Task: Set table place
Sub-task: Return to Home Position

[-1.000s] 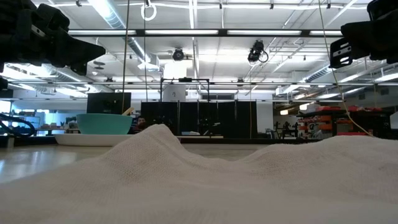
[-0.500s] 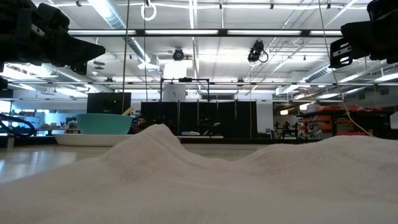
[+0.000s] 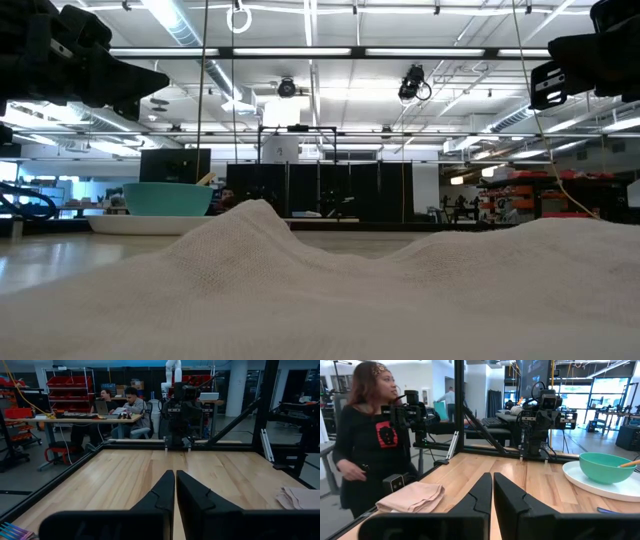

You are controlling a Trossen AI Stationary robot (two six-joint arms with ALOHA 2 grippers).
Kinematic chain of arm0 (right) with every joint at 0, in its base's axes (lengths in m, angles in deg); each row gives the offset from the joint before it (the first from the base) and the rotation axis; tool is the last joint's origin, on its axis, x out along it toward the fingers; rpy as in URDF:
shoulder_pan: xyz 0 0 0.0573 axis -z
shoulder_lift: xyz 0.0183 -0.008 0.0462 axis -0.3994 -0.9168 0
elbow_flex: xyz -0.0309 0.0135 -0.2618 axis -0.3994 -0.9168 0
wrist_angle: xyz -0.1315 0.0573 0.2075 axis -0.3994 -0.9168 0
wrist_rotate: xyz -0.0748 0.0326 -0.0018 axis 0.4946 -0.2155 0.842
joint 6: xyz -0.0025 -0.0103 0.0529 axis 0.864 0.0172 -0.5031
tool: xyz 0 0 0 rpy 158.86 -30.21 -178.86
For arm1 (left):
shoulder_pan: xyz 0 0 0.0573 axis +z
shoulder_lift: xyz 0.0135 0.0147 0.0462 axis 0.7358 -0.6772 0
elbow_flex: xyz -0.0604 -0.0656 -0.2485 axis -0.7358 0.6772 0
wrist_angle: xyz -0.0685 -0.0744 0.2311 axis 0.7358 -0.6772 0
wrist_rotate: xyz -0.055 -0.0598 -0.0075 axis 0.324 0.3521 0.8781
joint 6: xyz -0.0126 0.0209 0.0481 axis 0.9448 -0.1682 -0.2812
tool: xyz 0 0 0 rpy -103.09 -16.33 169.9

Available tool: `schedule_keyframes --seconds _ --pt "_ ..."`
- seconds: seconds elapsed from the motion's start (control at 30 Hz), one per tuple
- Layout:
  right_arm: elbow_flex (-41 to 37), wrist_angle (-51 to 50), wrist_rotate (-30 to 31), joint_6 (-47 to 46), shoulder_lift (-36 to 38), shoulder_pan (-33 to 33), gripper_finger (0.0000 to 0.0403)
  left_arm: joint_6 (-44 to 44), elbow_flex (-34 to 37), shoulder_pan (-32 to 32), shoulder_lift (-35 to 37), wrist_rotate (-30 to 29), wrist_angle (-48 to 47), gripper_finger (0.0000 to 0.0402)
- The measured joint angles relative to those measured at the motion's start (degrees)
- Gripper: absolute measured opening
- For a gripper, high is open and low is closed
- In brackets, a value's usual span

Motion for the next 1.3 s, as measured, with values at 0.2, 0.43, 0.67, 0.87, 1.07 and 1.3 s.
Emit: schedule_keyframes --seconds 0.2,0.43,0.67,0.87,1.07,1.3 --pt "0.0 0.0 0.0 0.02 0.0 0.0 0.0022 0.0 0.0 0.0 0.0 0.0 0.01 0.0032" --pt "0.0 0.0 0.0 0.01 0.0 0.0 0.0022 -0.02 -0.02 -0.02 0.0 0.0 0.02 0.0033" --pt "0.0 0.01 0.0 0.01 0.0 0.0 0.0022 0.0 -0.04 -0.02 0.0 0.0 0.02 0.0023" --pt "0.0 0.0 0.0 0.02 0.0 0.0 0.0022 -0.02 -0.04 -0.01 0.0 0.0 0.02 0.0031" --pt "0.0 0.0 0.02 0.0 0.0 0.0 0.0022 -0.01 -0.04 -0.01 0.0 0.0 0.02 0.0035" --pt "0.0 0.0 0.02 0.0 0.0 0.02 0.0022 -0.03 -0.04 -0.01 0.0 0.0 0.02 0.0025"
